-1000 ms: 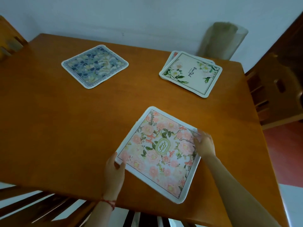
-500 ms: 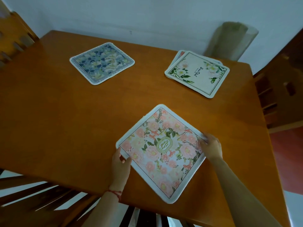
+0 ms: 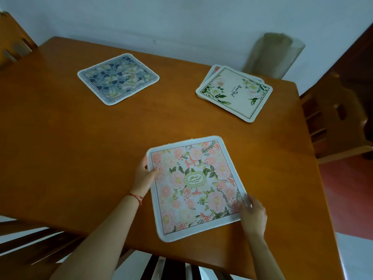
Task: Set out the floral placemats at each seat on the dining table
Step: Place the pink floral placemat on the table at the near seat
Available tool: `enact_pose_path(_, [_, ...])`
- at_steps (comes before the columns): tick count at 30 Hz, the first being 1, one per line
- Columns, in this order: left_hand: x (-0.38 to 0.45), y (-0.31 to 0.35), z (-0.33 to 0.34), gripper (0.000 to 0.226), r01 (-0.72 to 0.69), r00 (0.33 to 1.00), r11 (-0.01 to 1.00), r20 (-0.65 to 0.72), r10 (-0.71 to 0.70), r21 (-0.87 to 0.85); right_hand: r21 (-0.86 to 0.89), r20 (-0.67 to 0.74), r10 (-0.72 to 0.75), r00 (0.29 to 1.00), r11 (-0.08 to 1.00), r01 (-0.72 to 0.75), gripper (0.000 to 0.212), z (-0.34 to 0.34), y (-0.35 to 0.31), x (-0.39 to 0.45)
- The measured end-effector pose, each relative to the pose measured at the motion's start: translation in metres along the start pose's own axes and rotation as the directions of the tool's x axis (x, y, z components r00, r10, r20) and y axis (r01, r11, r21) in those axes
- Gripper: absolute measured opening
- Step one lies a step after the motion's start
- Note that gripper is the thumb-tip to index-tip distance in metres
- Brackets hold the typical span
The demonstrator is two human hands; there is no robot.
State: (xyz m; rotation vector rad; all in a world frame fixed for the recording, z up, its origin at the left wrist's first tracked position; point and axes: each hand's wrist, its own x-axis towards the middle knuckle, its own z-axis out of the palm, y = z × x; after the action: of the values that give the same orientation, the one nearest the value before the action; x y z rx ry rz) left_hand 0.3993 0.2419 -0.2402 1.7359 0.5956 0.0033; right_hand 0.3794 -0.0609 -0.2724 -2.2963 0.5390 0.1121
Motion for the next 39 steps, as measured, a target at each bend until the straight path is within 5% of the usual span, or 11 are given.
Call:
enact_pose_path(8, [-0.033,-0.022,-0.007,0.058,0.093,0.995,0.984,-0.052,-0.086,0.149,0.003,0.061,-0.038,0.997,0.999,0.038,0.043,-0.001,-0.016,0.022])
enact_pose_path(13, [-0.068,-0.044,-0.001,0.058,0.174,0.983,0.982,-0.076,-0.168,0.075,-0.01,0.127,-0.071,0.989,0.997,0.073,0.043,0.006,-0.037,0.052])
enact_pose_path(17, [-0.088,-0.041,0.009,0.048,0.148,0.988,0.989,-0.041,-0.147,0.017,0.032,0.155,-0.078,0.985,0.997,0.074,0.029,0.008,-0.046,0.05])
enact_pose_path(21, [-0.077,-0.042,0.009,0.05,0.136,0.99,0.99,-0.028,-0.136,-0.024,0.037,0.134,-0.054,0.989,0.998,0.05,0.042,0.014,-0.036,0.037])
enact_pose_path(39, [0.002,-0.013,0.001,0.056,-0.04,0.994,0.964,0.11,0.011,0.263,0.169,-0.025,0.011,1.0,0.986,-0.007,0.034,0.028,0.005,-0.034])
